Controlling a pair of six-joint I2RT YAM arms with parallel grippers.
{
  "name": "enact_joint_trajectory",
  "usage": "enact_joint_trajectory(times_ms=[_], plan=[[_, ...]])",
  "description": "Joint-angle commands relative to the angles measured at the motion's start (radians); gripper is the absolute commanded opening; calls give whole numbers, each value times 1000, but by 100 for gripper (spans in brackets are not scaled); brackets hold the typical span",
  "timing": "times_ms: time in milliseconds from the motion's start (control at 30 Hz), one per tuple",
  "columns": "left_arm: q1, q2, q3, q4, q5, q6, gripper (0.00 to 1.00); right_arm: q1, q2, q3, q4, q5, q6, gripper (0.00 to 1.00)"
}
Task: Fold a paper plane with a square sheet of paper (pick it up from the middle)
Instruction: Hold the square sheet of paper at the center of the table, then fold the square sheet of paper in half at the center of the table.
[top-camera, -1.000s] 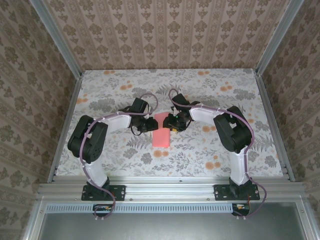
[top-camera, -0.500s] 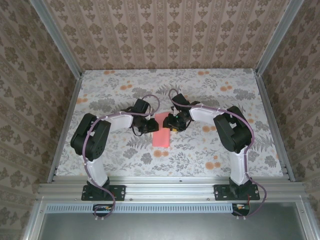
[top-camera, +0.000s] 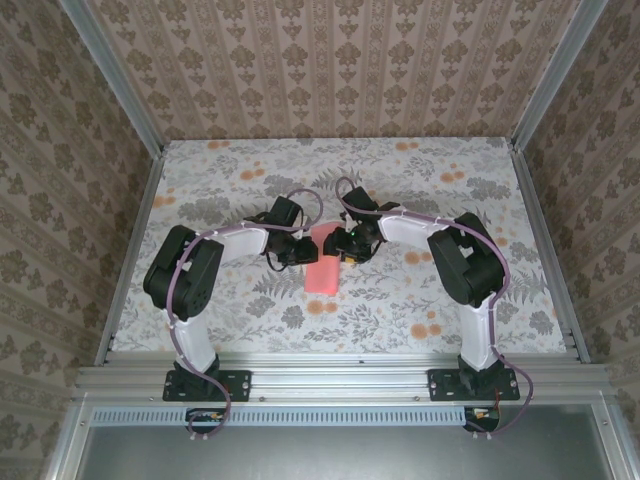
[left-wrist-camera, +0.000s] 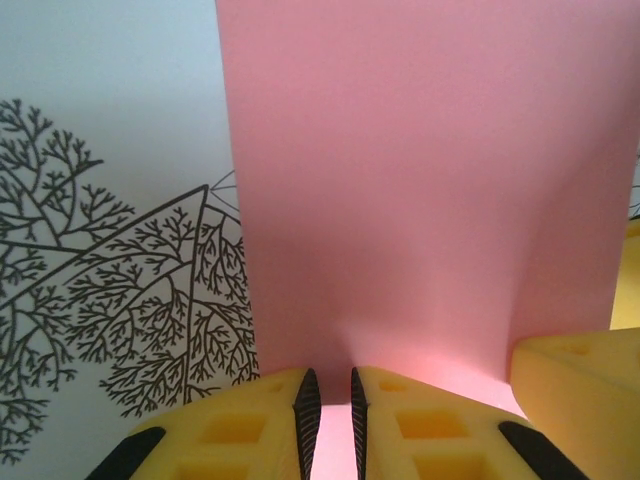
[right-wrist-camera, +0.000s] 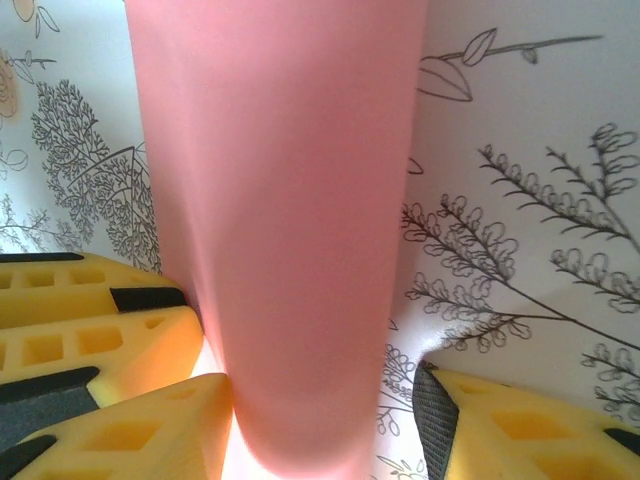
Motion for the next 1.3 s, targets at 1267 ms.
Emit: enact_joint_trajectory(times_ms=[1267], plan=[[-20, 105, 33, -138, -136, 82, 21, -74, 11, -139, 284, -226, 113, 29]])
